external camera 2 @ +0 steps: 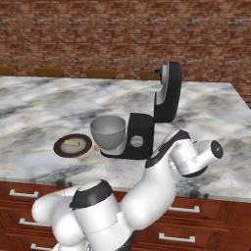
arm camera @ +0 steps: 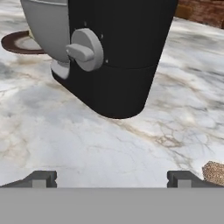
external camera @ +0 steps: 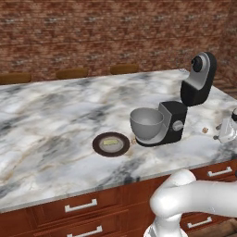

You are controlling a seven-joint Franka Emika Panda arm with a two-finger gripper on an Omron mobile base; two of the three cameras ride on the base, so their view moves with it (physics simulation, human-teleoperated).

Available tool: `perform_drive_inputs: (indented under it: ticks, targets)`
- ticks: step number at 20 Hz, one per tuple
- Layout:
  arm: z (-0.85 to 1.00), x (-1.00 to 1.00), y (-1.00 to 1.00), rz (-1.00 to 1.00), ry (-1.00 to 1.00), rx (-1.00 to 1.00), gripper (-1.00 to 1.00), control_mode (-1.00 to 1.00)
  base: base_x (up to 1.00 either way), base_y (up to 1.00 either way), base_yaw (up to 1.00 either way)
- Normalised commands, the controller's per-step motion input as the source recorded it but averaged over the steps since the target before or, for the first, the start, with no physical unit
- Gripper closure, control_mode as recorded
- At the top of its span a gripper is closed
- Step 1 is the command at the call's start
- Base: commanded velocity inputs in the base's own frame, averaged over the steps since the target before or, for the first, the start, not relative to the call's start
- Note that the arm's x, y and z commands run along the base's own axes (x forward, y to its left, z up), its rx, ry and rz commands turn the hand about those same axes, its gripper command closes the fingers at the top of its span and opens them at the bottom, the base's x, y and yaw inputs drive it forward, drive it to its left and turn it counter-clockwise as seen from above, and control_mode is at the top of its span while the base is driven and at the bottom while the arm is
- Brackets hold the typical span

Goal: Add butter and sugar cubes to the stand mixer bowl and then turn on the stand mixer to begin making frosting.

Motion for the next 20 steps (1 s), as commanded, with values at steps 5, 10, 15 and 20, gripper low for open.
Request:
perform_drive_inputs:
  ticks: [5, 10, 15, 20]
  targets:
    - [-0.15, 0.26, -0.29, 0.0, 0.0, 0.01, -1.0, -1.0, 0.0, 0.0, 0.0]
    - [-0.11, 0.18, -0.18, 0.0, 0.0, 0.0, -1.0, -1.0, 0.0, 0.0, 0.0]
    - [-0.14, 0.15, 0.0, 0.0, 0.0, 0.0, -1.0, -1.0, 0.0, 0.0, 0.0]
    - [-0.17, 0.19, 0.0, 0.0, 0.0, 0.0, -1.0, -1.0, 0.0, 0.0, 0.0]
